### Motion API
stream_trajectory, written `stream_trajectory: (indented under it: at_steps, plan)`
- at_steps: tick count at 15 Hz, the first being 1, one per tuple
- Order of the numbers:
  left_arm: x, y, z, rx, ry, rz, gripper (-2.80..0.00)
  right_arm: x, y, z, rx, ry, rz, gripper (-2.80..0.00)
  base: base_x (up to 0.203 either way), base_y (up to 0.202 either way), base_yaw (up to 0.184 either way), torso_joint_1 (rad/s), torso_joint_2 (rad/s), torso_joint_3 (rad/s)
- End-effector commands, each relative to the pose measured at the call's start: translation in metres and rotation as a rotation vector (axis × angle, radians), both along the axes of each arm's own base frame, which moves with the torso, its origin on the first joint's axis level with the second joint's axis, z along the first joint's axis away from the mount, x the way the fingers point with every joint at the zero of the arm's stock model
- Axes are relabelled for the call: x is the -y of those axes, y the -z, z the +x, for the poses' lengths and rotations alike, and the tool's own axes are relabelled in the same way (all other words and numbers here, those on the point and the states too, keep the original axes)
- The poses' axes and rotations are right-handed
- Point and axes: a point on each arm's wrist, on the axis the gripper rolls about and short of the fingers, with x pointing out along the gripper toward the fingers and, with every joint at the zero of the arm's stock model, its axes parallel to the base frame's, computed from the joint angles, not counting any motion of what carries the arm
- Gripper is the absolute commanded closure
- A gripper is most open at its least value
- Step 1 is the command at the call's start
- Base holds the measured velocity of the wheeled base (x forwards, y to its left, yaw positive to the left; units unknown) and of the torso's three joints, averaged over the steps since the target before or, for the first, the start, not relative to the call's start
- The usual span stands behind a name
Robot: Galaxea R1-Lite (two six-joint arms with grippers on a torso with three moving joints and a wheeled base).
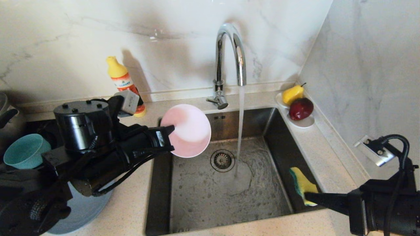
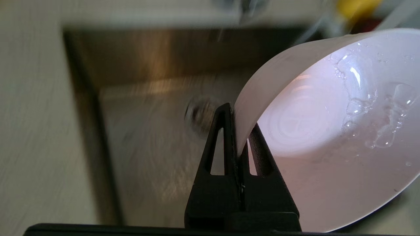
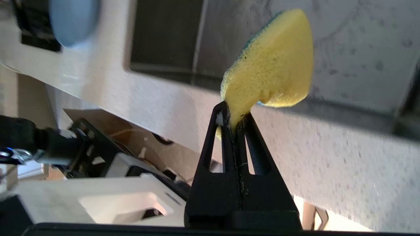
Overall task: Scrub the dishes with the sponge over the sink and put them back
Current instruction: Wash the bowl, then wipe the bowl
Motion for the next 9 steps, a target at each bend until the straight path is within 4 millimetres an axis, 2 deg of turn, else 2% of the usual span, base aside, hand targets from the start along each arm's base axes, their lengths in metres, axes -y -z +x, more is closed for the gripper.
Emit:
stream_trajectory:
  at_steps: [1,3,6,9]
  plan:
    - [-0.008,-0.005,-0.016,-0.168,0.003,0.090,0.00,-0.003,-0.011,0.001,0.027,-0.013,0.021,0.00,0.000,0.000,0.000,0.000,0.00,0.000]
    - [-0.008,-0.011,-0.027,-0.270,0.024,0.138,0.00,-0.012,-0.018,0.001,0.036,-0.052,0.031,0.00,0.000,0.000,0.000,0.000,0.00,0.000]
    - [0.014,-0.005,-0.037,-0.310,0.056,0.172,0.00,-0.024,-0.028,0.006,0.048,-0.094,0.046,0.00,0.000,0.000,0.000,0.000,0.00,0.000]
    - [0.045,0.013,-0.031,-0.294,-0.023,0.225,0.00,-0.037,-0.031,0.009,0.043,-0.143,0.048,0.00,0.000,0.000,0.000,0.000,0.00,0.000]
